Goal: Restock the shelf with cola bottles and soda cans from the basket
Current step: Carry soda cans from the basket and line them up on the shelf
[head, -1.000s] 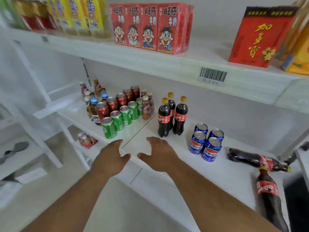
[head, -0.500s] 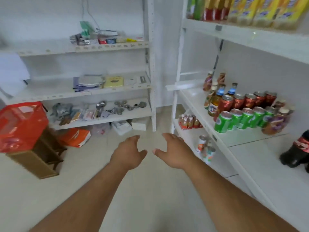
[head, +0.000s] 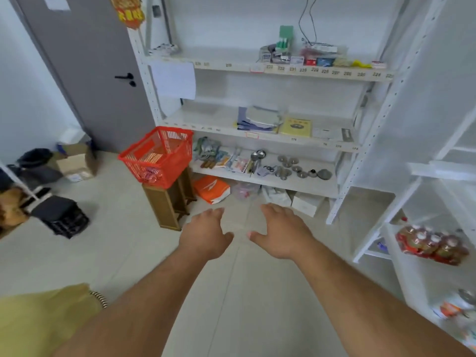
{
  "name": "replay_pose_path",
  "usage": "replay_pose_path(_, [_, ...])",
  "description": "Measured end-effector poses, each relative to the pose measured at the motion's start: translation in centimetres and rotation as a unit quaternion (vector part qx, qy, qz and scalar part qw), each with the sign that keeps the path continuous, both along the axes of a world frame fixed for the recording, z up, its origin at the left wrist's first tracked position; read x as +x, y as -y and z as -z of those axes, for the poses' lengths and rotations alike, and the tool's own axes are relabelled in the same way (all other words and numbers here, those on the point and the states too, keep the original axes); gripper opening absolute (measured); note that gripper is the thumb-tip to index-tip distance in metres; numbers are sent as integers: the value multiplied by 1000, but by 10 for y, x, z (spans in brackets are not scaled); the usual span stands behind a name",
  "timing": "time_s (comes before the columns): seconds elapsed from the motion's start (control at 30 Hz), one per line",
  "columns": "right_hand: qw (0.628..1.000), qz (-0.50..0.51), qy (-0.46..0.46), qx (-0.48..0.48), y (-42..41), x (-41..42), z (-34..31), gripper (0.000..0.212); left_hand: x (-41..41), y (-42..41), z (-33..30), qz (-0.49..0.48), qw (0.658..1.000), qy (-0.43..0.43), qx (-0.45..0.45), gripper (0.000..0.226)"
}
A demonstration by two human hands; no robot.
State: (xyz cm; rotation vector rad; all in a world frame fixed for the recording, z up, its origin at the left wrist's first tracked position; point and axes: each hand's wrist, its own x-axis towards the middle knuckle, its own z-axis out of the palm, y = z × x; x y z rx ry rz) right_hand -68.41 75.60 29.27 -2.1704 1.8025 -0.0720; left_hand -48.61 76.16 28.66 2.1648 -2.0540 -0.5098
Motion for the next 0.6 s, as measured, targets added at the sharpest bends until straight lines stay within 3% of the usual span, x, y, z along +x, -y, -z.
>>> replay_pose_path(0.23, [994,-81,-66,7,72,59,16,90,51,48,19,-18,996,86,34,80])
replay_pose_path(0.47, [988,-129,-78,18,176,83,36,86,75,134,28,-52,993,94,51,68])
replay_pose_path(0.6, [984,-154,-77,37,239,95,37,88,82,185,17,-82,989,98,72,76])
